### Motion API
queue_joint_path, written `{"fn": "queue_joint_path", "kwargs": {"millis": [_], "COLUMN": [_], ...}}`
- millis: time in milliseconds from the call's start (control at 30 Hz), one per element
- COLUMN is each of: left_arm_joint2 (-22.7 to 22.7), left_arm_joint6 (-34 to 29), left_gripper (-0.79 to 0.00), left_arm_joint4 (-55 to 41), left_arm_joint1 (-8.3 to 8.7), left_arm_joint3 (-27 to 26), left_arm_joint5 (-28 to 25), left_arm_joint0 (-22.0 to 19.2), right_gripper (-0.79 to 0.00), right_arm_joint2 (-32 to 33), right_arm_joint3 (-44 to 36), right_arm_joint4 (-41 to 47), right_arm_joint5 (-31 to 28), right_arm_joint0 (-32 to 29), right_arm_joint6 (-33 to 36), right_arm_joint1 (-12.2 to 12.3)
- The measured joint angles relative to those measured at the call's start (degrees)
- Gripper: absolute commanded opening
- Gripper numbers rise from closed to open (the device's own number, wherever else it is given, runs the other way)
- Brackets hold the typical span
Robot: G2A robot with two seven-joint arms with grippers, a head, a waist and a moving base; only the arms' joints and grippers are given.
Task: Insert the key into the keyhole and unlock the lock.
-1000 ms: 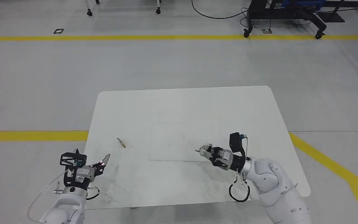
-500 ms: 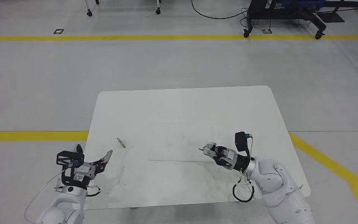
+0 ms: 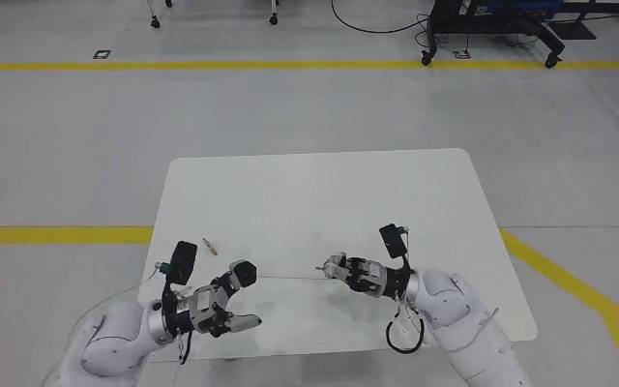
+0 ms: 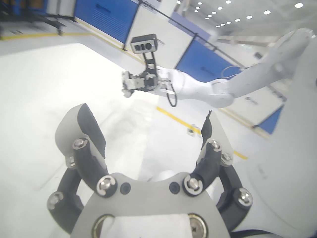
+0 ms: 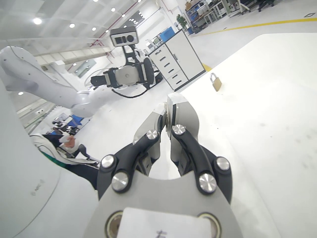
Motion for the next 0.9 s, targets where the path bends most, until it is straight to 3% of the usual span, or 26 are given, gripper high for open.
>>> {"fn": "queue_joint_path", "kwargs": {"millis": [100,233,533,833,900], "left_arm_joint2": [5.36,9.42,20.6,30.66,32.78], "left_arm_joint6": [-15.65,-23.89,-14.39,-3.78,-1.56], "left_gripper": [0.0,0.0,-0.099,-0.366,-0.345], "left_arm_joint4": [-21.08,-33.86,-16.04,-19.38,-19.44], "left_arm_joint1": [0.86,1.08,0.97,2.42,2.98], "left_arm_joint3": [6.5,14.04,23.17,30.47,32.32], "left_arm_joint5": [11.44,19.35,9.9,-0.71,-2.92], "left_arm_joint0": [-9.57,-17.16,-23.38,-27.91,-29.09], "right_gripper": [-0.785,-0.785,-0.785,-0.785,-0.785], "right_arm_joint2": [-2.0,-3.68,-8.93,-11.2,-11.31], "right_arm_joint3": [1.38,2.81,5.38,8.09,7.94], "right_arm_joint4": [6.57,13.69,22.13,19.45,18.68], "right_arm_joint5": [1.29,2.18,5.36,9.54,10.44], "right_arm_joint0": [2.19,4.09,8.6,11.81,11.93], "right_arm_joint6": [5.05,9.74,14.52,11.97,11.42], "right_arm_joint1": [0.24,0.46,-0.43,-1.48,-1.56]}}
